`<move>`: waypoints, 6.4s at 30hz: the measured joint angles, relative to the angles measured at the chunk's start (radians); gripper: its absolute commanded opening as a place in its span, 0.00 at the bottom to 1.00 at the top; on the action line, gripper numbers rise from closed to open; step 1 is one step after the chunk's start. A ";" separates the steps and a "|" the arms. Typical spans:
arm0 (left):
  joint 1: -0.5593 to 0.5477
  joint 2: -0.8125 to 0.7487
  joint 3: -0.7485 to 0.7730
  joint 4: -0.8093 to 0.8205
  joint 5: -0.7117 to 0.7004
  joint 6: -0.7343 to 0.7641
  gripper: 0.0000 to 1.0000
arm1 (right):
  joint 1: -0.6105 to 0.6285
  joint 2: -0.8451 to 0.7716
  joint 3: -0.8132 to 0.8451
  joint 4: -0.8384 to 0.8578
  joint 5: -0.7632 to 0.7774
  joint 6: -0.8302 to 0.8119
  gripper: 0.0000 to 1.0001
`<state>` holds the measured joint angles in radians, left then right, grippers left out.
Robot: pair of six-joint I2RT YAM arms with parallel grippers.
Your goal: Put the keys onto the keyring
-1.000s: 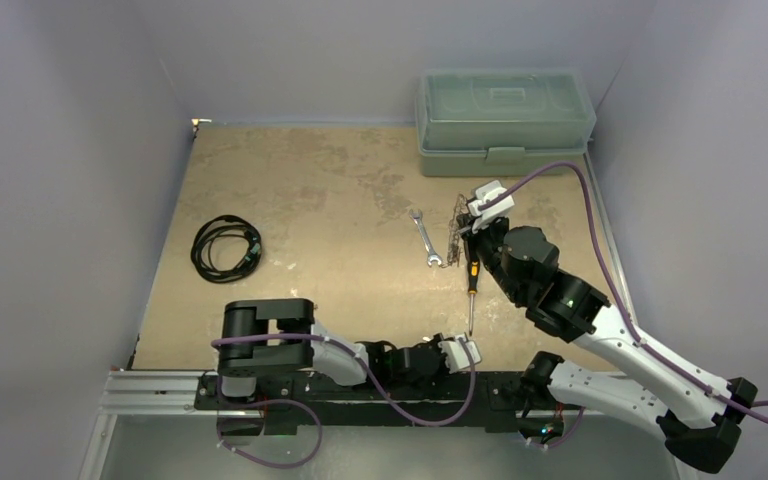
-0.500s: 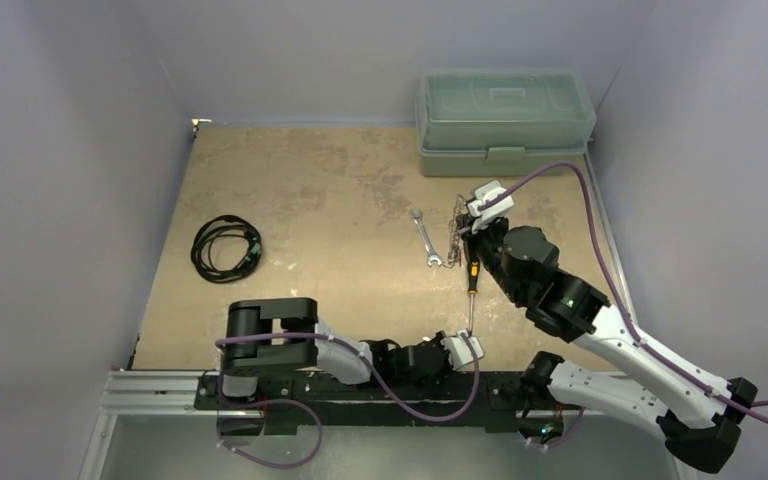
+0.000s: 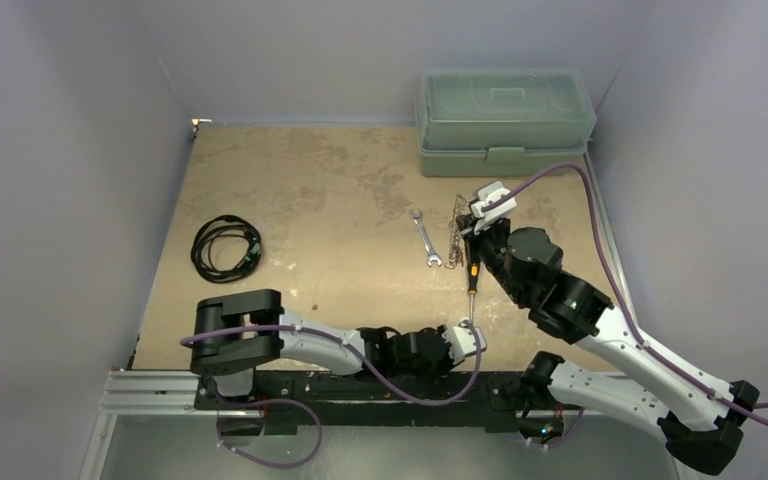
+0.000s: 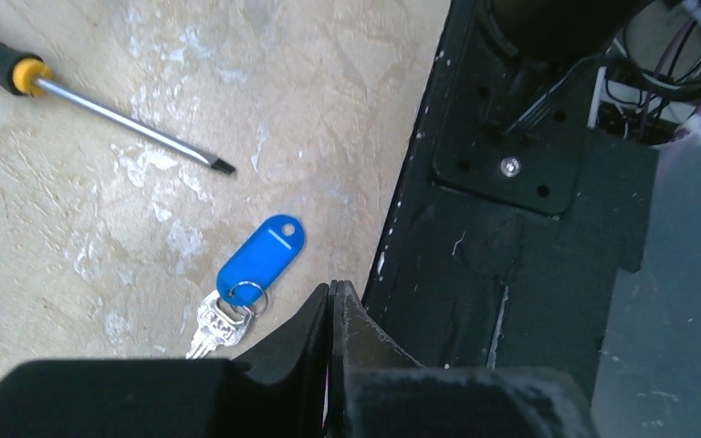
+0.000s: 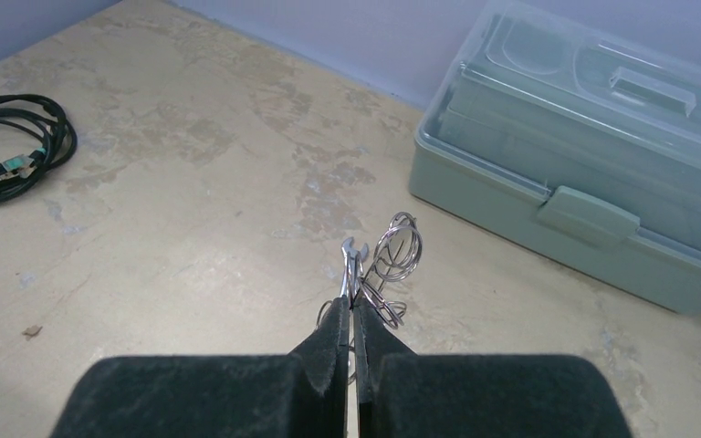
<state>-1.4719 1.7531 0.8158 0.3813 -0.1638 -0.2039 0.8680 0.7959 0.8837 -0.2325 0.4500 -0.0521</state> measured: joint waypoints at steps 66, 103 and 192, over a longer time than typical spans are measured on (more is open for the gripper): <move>0.090 0.143 0.351 -0.585 0.019 0.120 0.35 | 0.000 -0.004 0.000 0.000 -0.031 0.016 0.00; 0.183 0.045 0.258 -0.521 0.244 0.128 0.00 | 0.000 -0.013 0.000 0.000 -0.034 0.019 0.00; 0.272 -0.080 0.076 -0.508 0.112 -0.179 0.00 | 0.000 0.003 -0.002 0.001 -0.105 0.027 0.00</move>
<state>-1.2003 1.6726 0.8921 -0.1265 -0.0521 -0.3832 0.8680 0.7986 0.8814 -0.2314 0.3447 -0.0254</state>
